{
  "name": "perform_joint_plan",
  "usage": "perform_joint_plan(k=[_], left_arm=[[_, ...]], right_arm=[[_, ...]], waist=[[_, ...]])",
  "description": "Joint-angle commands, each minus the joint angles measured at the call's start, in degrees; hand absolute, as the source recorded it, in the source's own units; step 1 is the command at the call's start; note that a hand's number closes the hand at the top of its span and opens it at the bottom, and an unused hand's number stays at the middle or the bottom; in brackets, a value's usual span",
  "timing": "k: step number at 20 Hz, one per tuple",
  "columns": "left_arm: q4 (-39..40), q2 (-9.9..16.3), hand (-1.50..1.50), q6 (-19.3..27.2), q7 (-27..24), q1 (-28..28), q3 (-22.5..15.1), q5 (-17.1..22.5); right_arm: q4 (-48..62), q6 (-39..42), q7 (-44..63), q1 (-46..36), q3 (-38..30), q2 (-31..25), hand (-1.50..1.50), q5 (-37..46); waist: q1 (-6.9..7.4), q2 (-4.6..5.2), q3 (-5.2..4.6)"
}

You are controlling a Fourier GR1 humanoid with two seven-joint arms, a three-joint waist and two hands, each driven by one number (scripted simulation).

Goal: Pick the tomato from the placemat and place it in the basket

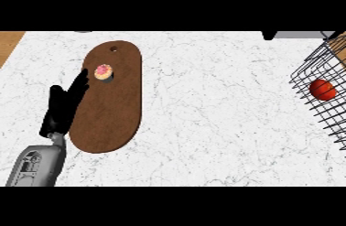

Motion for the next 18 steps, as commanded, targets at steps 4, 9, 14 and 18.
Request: perform_joint_plan(k=[4, 9, 14, 18], left_arm=[[-3.6, -0.7, 0.0, 0.8, 1.4, 2.9, -0.7, -0.7], [-0.4, 0.7, 0.0, -1.2, -2.0, 2.9, 0.3, -0.5], [-4.1, -0.8, 0.0, -0.2, 0.5, 2.9, -0.1, 0.0], [-4.9, 0.3, 0.0, -1.5, -0.6, 4.7, 0.4, 0.5]], right_arm=[[4.6, -8.1, -1.0, -2.0, -8.6, -2.3, -1.5, -4.4], [11.7, -5.4, 0.3, -0.8, -13.3, -10.5, -1.5, -6.8], [22.8, -2.1, -2.7, 0.8, -18.7, -19.2, -1.5, -9.8], [31.0, 0.2, -12.2, 7.5, -22.8, -23.9, -1.5, -11.6]], waist=[[0.18, -0.1, 0.02], [-0.35, 0.03, 0.0], [0.06, 0.15, 0.1], [0.23, 0.27, 0.25]])
